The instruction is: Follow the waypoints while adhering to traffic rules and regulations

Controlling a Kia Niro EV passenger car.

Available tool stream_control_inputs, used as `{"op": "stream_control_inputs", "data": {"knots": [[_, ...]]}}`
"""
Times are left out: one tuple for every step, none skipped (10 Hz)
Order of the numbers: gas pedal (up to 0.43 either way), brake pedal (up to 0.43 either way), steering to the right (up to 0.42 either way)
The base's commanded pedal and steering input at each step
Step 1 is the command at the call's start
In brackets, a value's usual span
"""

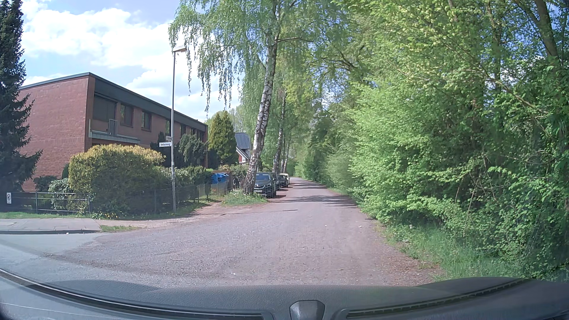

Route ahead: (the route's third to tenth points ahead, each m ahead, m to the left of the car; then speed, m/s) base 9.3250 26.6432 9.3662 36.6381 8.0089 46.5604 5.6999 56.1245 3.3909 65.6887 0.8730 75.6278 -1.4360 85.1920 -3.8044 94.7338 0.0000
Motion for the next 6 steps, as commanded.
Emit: {"op": "stream_control_inputs", "data": {"knots": [[0.000,0.213,-0.515],[0.000,0.213,-0.515],[0.000,0.213,-0.503],[0.000,0.213,-0.474],[0.000,0.213,-0.426],[0.000,0.220,-0.362]]}}
